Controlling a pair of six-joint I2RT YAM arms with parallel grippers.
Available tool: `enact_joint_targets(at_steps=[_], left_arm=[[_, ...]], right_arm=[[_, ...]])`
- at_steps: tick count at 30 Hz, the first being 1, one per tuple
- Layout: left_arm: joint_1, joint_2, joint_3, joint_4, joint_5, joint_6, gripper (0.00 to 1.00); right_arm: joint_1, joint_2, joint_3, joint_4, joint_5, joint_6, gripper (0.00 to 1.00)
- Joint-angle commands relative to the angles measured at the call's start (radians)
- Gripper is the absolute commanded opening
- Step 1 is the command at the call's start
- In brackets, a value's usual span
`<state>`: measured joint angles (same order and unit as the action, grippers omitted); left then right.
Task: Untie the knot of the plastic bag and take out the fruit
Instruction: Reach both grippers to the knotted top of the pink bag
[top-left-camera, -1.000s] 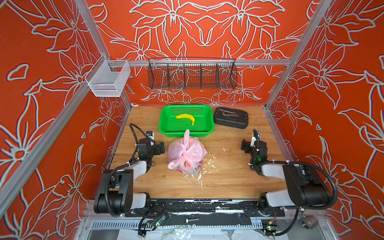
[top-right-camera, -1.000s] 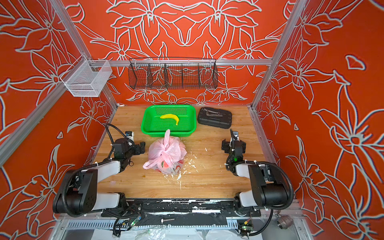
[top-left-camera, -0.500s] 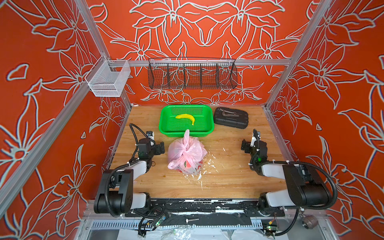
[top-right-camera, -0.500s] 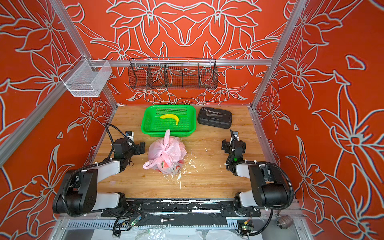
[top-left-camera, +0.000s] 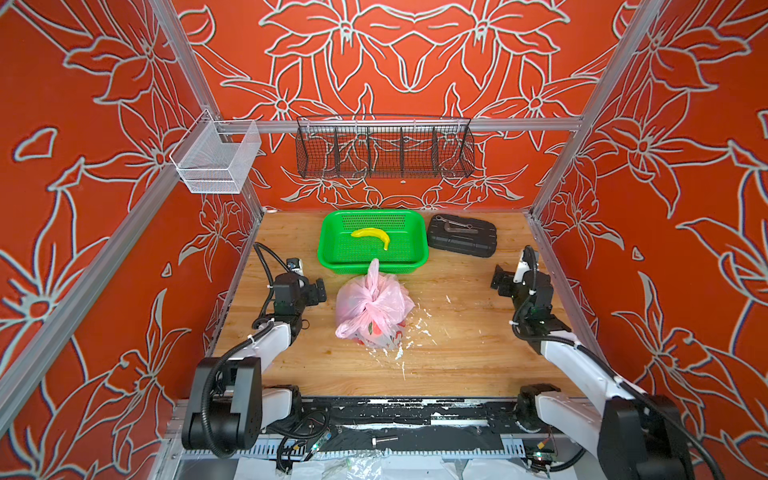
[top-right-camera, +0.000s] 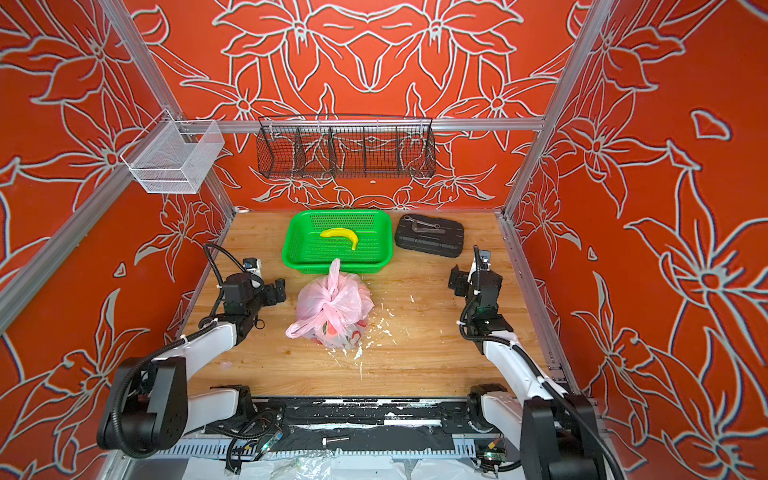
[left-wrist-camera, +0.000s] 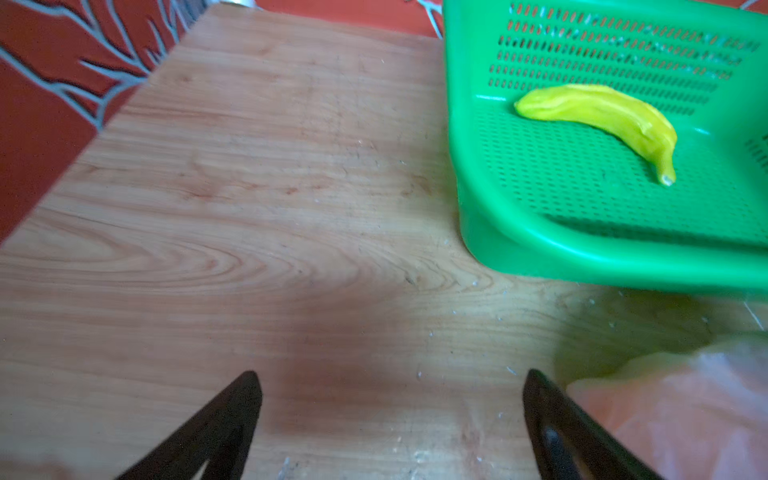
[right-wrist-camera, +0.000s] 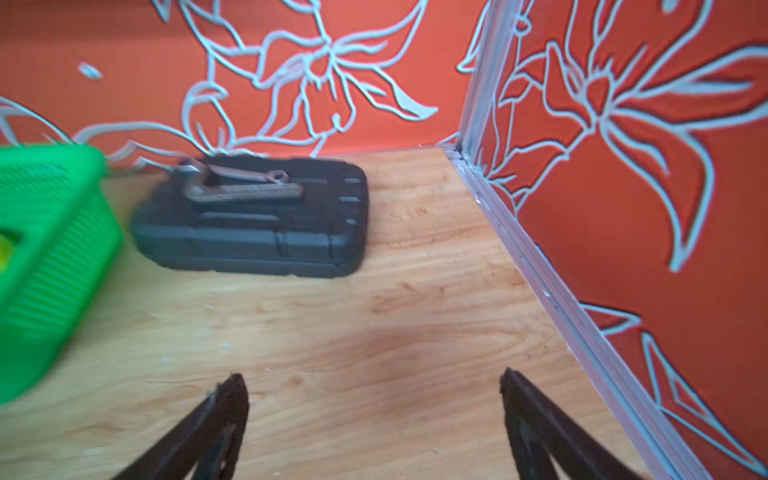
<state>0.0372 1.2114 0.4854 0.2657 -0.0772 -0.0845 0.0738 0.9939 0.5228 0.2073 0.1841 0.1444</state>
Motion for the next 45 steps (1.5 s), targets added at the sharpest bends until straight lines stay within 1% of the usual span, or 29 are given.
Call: enact_joint_targets(at_steps=[1, 3, 4, 6, 8, 11, 13, 15, 18, 21, 23, 26, 30, 33, 36, 37, 40, 43, 45], left_arm=[[-0.064, -0.062, 0.088, -0.223, -0.167, -0.118, 0.97], [-0.127, -0.087, 0.154, -0.34, -0.224, -0.146, 0.97], [-0.146, -0.097, 0.192, -0.401, -0.224, -0.179, 0.97], [-0.162, -0.112, 0.259, -0.48, -0.153, -0.223, 0.97], [-0.171, -0.123, 0.332, -0.567, -0.086, -0.278, 0.97], [-0.188, -0.133, 0.439, -0.695, 0.002, -0.344, 0.98], [-0.197, -0.135, 0.498, -0.766, 0.056, -0.387, 1.0], [-0.204, -0.135, 0.55, -0.847, 0.106, -0.438, 0.96], [-0.211, -0.123, 0.598, -0.934, 0.199, -0.494, 0.85], [-0.23, -0.097, 0.615, -0.969, 0.302, -0.513, 0.75], [-0.258, -0.07, 0.619, -0.977, 0.34, -0.511, 0.71], [-0.313, -0.021, 0.631, -0.993, 0.35, -0.493, 0.66], [-0.37, 0.037, 0.633, -0.995, 0.306, -0.472, 0.66], [-0.392, 0.077, 0.63, -0.979, 0.296, -0.457, 0.66], [-0.412, 0.132, 0.64, -0.978, 0.306, -0.434, 0.73], [-0.419, 0.147, 0.642, -0.979, 0.306, -0.426, 0.74], [-0.429, 0.185, 0.635, -0.971, 0.312, -0.415, 0.74], [-0.431, 0.205, 0.616, -0.951, 0.327, -0.419, 0.66], [-0.431, 0.215, 0.605, -0.945, 0.336, -0.424, 0.58]], right_arm=[[0.003, -0.03, 0.122, -0.367, -0.166, 0.122, 0.94], [0.008, -0.014, 0.185, -0.462, -0.273, 0.144, 0.92], [0.016, -0.002, 0.224, -0.512, -0.329, 0.156, 0.91], [0.047, 0.015, 0.276, -0.567, -0.393, 0.164, 0.89], [0.094, 0.029, 0.319, -0.607, -0.433, 0.168, 0.88], [0.2, 0.051, 0.375, -0.645, -0.449, 0.177, 0.86], [0.271, 0.067, 0.4, -0.654, -0.455, 0.207, 0.83], [0.329, 0.085, 0.416, -0.643, -0.491, 0.259, 0.78], [0.405, 0.106, 0.425, -0.614, -0.502, 0.334, 0.75], [0.483, 0.125, 0.424, -0.561, -0.48, 0.397, 0.73], [0.535, 0.146, 0.425, -0.523, -0.465, 0.437, 0.72], [0.616, 0.191, 0.435, -0.484, -0.431, 0.479, 0.7], [0.698, 0.269, 0.452, -0.452, -0.377, 0.506, 0.7], [0.738, 0.334, 0.464, -0.443, -0.349, 0.525, 0.71], [0.768, 0.396, 0.488, -0.434, -0.366, 0.527, 0.71], [0.774, 0.413, 0.497, -0.435, -0.367, 0.529, 0.71], [0.793, 0.458, 0.517, -0.431, -0.371, 0.545, 0.7], [0.797, 0.486, 0.519, -0.422, -0.368, 0.564, 0.65], [0.798, 0.498, 0.513, -0.419, -0.364, 0.57, 0.57]])
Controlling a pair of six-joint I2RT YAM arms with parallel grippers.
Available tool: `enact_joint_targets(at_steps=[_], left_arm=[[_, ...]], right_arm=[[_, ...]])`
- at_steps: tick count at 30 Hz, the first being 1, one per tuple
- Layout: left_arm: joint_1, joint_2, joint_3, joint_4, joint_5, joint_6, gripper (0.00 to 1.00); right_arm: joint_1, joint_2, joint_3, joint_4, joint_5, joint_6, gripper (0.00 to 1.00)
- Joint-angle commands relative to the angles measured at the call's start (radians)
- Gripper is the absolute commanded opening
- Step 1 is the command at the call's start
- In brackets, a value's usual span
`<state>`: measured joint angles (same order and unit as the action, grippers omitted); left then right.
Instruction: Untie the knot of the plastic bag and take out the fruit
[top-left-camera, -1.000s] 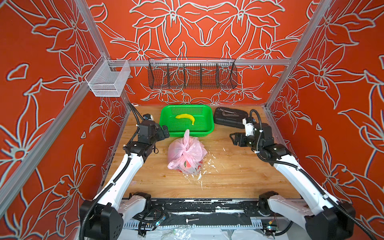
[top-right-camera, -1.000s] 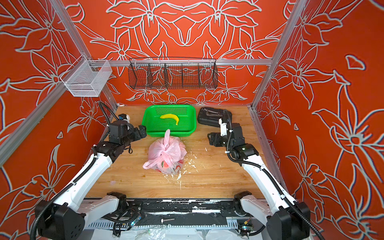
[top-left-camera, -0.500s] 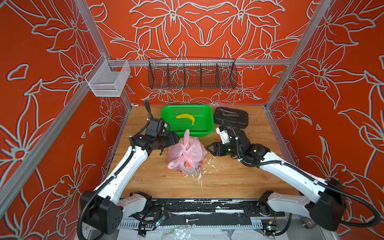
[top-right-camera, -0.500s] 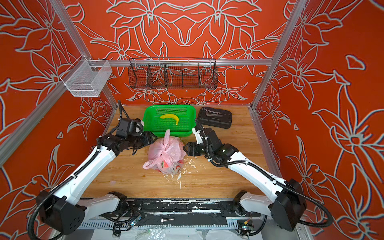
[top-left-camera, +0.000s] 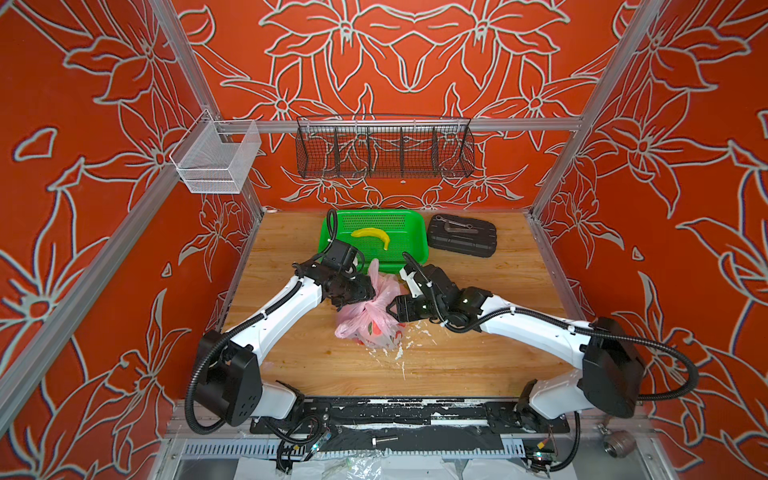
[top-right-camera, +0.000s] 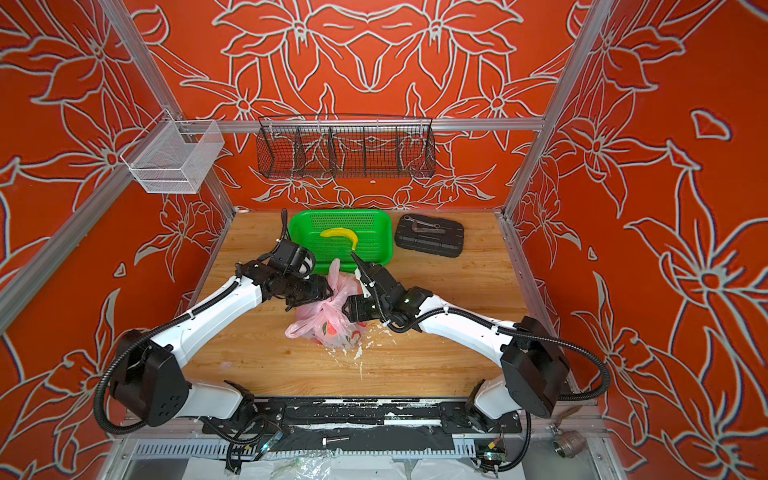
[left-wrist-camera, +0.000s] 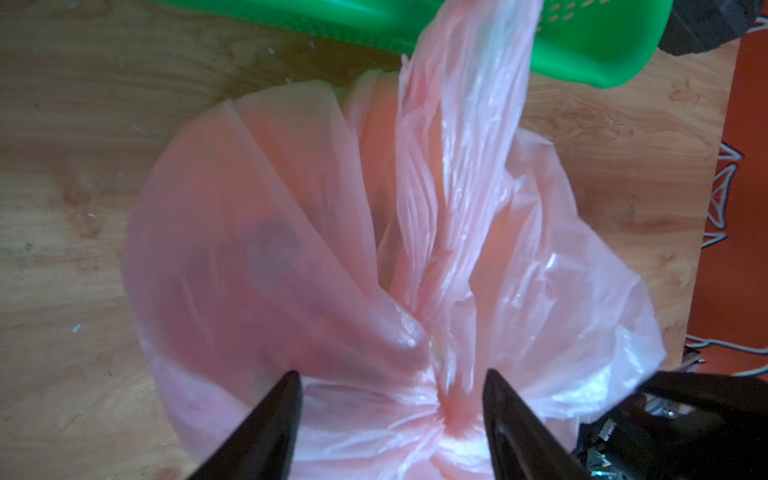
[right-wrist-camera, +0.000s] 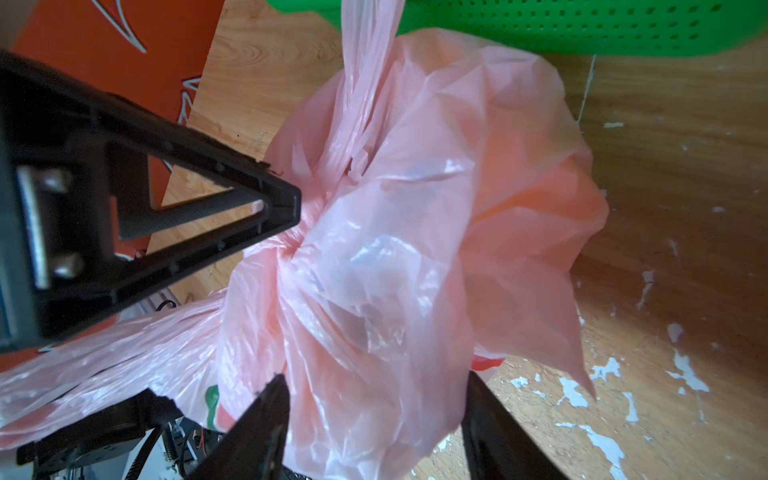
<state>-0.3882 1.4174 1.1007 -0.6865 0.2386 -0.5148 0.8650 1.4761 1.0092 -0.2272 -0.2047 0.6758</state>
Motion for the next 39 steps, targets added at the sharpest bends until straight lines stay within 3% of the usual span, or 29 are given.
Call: enact_joint_targets(at_steps=[1, 17, 24, 30, 39], left_arm=[[-0.006, 0.012, -0.014, 0.008, 0.019, 0.001, 0.53], [-0.006, 0.003, -0.028, 0.031, 0.025, -0.01, 0.0], [-0.006, -0.028, 0.004, 0.021, 0.0, 0.007, 0.0], [-0.005, -0.034, 0.056, 0.04, 0.017, 0.011, 0.0], [-0.005, 0.014, 0.094, 0.169, 0.203, -0.04, 0.0]], right_arm=[[0.006, 0.019, 0.022, 0.018, 0.027, 0.04, 0.54], [0.007, 0.024, -0.052, 0.057, 0.046, 0.069, 0.22], [0.005, -0.035, -0.089, 0.05, 0.123, 0.063, 0.01], [0.003, -0.119, -0.166, 0.037, 0.212, 0.082, 0.0], [0.003, -0.246, -0.302, 0.009, 0.287, 0.119, 0.0]])
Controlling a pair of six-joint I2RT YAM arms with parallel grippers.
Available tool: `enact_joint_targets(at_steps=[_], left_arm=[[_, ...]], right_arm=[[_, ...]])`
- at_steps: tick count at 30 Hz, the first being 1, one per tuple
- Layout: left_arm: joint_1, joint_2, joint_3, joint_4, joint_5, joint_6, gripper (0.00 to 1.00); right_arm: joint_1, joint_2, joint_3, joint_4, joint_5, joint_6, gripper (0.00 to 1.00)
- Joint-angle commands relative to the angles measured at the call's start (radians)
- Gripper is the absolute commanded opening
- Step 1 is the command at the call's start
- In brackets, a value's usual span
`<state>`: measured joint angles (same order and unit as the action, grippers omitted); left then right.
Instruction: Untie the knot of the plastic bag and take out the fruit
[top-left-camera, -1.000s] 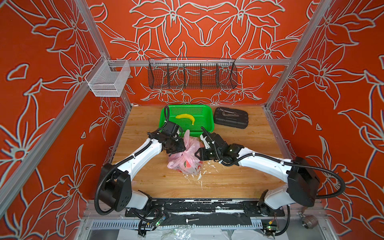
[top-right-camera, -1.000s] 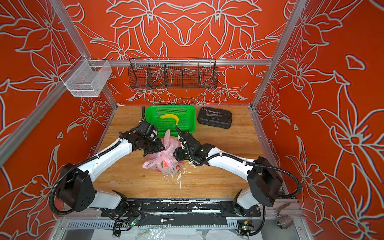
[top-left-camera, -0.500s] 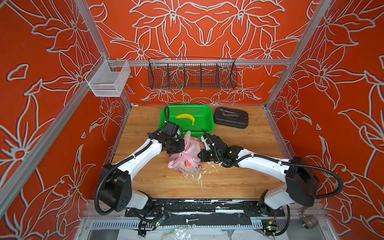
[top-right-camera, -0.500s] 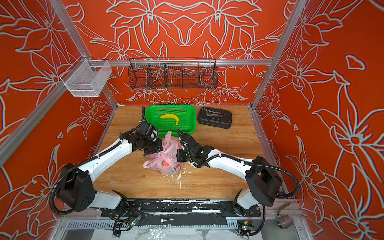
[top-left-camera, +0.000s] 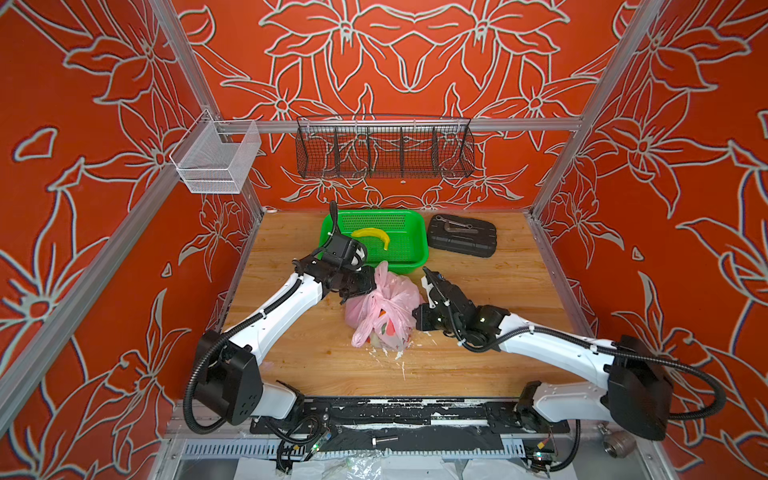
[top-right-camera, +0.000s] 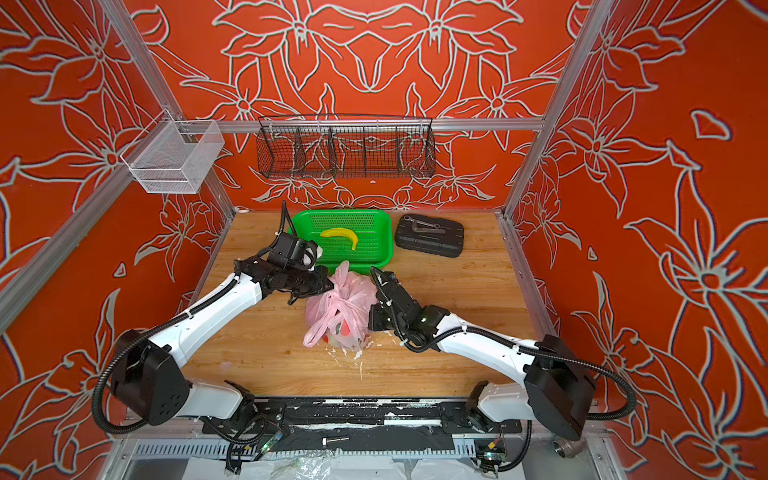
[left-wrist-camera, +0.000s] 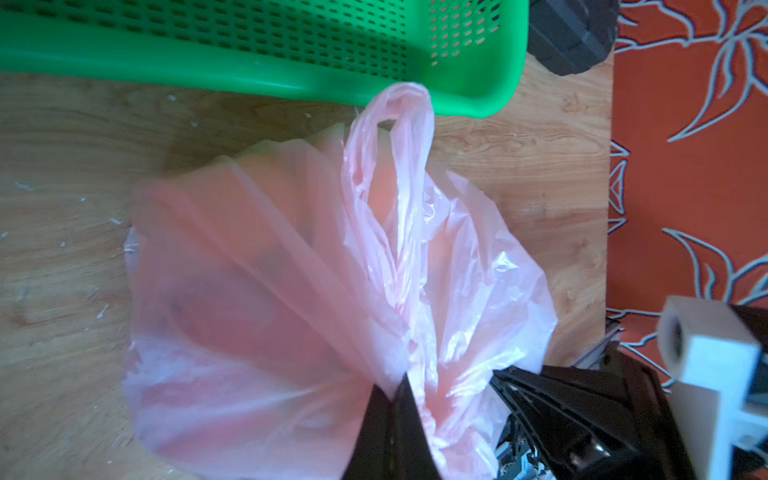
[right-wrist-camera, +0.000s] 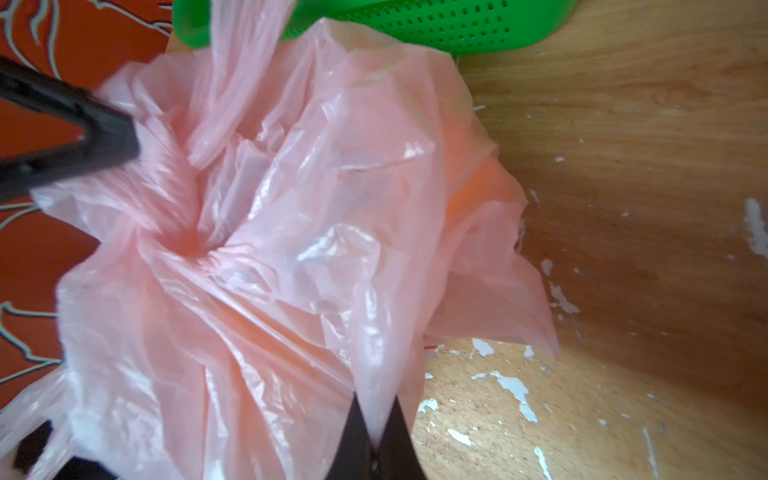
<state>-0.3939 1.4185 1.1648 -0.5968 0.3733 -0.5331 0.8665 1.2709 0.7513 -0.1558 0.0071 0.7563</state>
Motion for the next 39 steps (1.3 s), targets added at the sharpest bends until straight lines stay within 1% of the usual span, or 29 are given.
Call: enact_joint_targets(at_steps=[1, 4, 5, 6, 7, 8, 11, 13, 15, 18, 20, 26, 29, 31, 39], left_arm=[[0.0, 0.018, 0.034, 0.081, 0.073, -0.025, 0.0], [-0.002, 0.029, 0.045, 0.079, 0.072, -0.024, 0.0], [-0.003, 0.031, 0.047, 0.078, 0.072, -0.025, 0.0], [-0.003, 0.031, 0.048, 0.078, 0.073, -0.025, 0.0], [-0.005, 0.032, 0.047, 0.078, 0.075, -0.025, 0.0], [-0.006, 0.034, 0.049, 0.077, 0.075, -0.024, 0.0], [-0.008, 0.03, 0.048, 0.072, 0.072, -0.024, 0.0], [-0.01, 0.027, 0.047, 0.072, 0.07, -0.023, 0.0], [-0.011, 0.022, 0.045, 0.072, 0.067, -0.025, 0.0], [-0.014, 0.019, 0.048, 0.069, 0.065, -0.026, 0.0], [-0.014, 0.014, 0.049, 0.063, 0.059, -0.026, 0.0], [-0.017, -0.003, 0.042, 0.055, 0.051, -0.031, 0.0], [-0.019, -0.01, 0.041, 0.049, 0.048, -0.031, 0.0], [-0.02, -0.018, 0.038, 0.044, 0.04, -0.029, 0.0], [-0.02, -0.037, 0.024, 0.032, 0.015, -0.025, 0.0]], right_arm=[[0.002, -0.058, -0.06, -0.063, 0.088, 0.043, 0.0], [0.002, -0.112, -0.115, -0.085, 0.148, 0.076, 0.0], [0.002, -0.132, -0.13, -0.097, 0.166, 0.084, 0.02], [0.003, -0.15, -0.137, -0.108, 0.179, 0.088, 0.1], [0.002, -0.172, -0.144, -0.125, 0.193, 0.089, 0.21], [0.002, -0.196, -0.144, -0.145, 0.208, 0.088, 0.3], [0.002, -0.275, -0.126, -0.195, 0.242, 0.052, 0.43], [0.002, -0.329, -0.098, -0.199, 0.245, 0.002, 0.48], [0.004, -0.364, -0.064, -0.185, 0.227, -0.052, 0.51], [0.003, -0.375, 0.005, -0.165, 0.176, -0.126, 0.53], [0.004, -0.352, 0.067, -0.159, 0.127, -0.161, 0.54], [0.006, -0.195, 0.23, -0.181, -0.03, -0.215, 0.56], [0.011, -0.105, 0.282, -0.197, -0.065, -0.22, 0.56], [0.016, -0.046, 0.316, -0.207, -0.066, -0.216, 0.56], [0.039, 0.12, 0.381, -0.218, -0.131, -0.222, 0.5]])
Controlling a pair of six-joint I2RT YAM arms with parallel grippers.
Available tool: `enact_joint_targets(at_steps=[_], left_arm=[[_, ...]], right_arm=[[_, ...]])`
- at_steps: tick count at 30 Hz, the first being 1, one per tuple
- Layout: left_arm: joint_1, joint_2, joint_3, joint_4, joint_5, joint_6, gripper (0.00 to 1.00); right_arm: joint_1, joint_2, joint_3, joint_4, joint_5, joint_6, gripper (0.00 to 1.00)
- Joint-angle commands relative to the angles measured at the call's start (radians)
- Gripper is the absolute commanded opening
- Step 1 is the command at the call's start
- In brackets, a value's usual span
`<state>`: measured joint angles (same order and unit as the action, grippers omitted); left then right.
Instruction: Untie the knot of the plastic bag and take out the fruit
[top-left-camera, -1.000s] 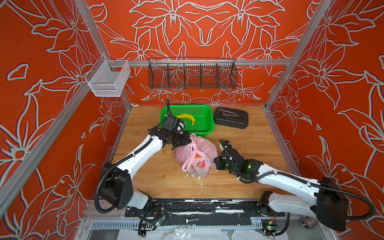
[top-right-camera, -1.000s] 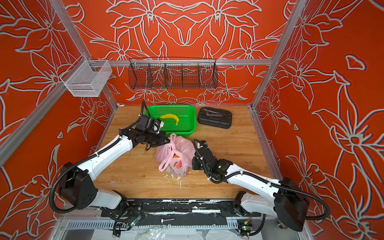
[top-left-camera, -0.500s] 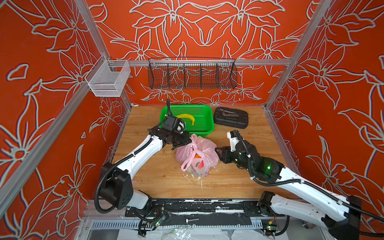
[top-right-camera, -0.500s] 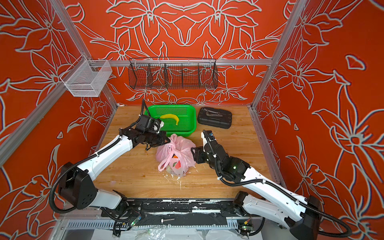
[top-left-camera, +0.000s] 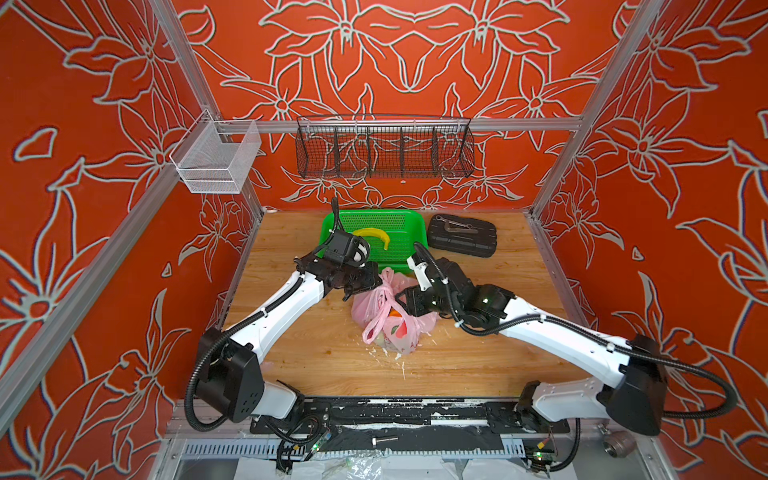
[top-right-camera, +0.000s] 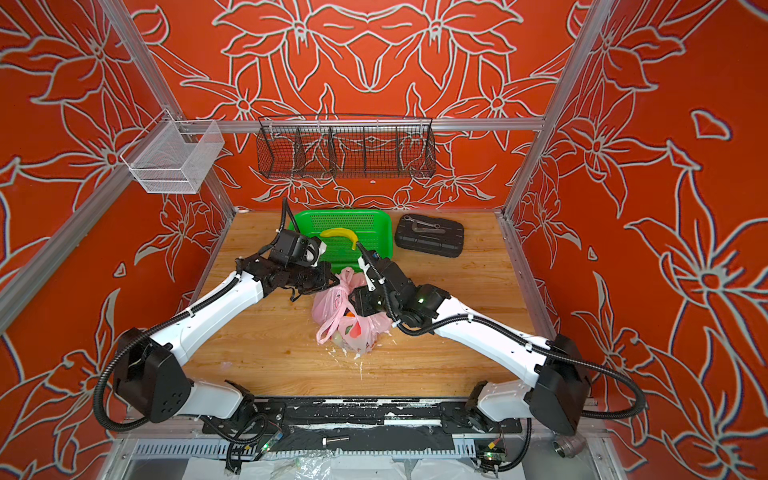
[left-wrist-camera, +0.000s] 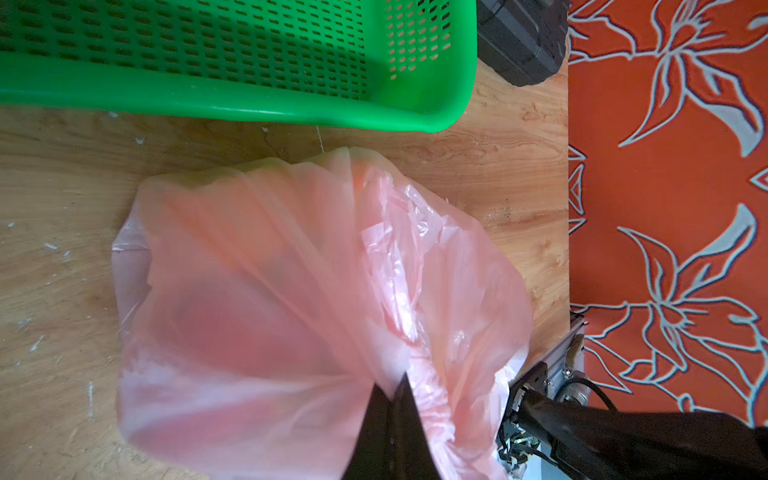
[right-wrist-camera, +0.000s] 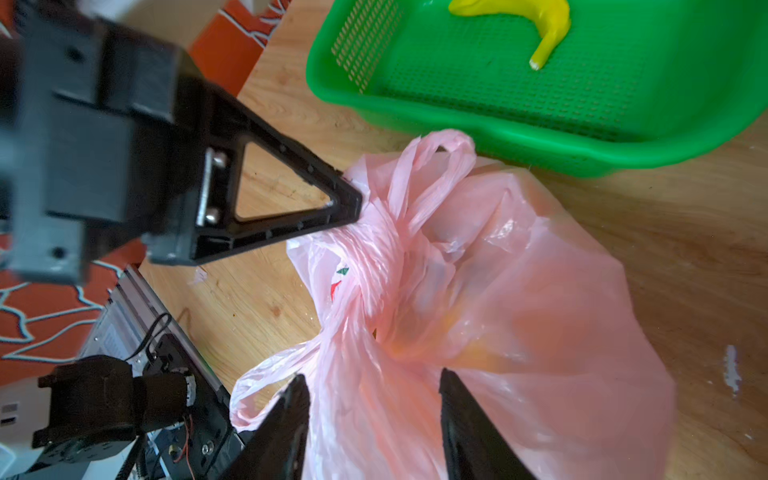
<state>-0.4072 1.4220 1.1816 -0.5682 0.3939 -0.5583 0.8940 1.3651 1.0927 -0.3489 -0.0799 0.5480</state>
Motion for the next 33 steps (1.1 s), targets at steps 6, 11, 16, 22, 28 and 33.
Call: enact_joint_targets(at_steps=[6, 11, 16, 22, 28, 33], left_arm=[[-0.007, -0.043, 0.005, -0.001, -0.015, 0.003, 0.0], [-0.007, -0.046, 0.003, -0.008, -0.031, 0.007, 0.0], [-0.008, -0.101, -0.035, 0.002, -0.113, 0.0, 0.0], [-0.004, -0.173, -0.071, 0.006, -0.197, 0.005, 0.0], [-0.004, -0.221, -0.103, 0.02, -0.212, 0.05, 0.16], [-0.004, -0.276, -0.09, 0.103, -0.148, 0.24, 0.56]], right_arm=[[0.022, 0.068, 0.047, -0.021, -0.056, -0.002, 0.33], [0.022, 0.052, 0.028, -0.008, -0.029, 0.004, 0.05], [0.022, -0.02, -0.03, 0.006, 0.086, 0.023, 0.0], [0.018, -0.13, -0.111, 0.014, 0.205, 0.029, 0.0], [0.011, -0.214, -0.179, 0.036, 0.279, 0.047, 0.0], [0.011, -0.241, -0.198, 0.048, 0.264, 0.043, 0.0]])
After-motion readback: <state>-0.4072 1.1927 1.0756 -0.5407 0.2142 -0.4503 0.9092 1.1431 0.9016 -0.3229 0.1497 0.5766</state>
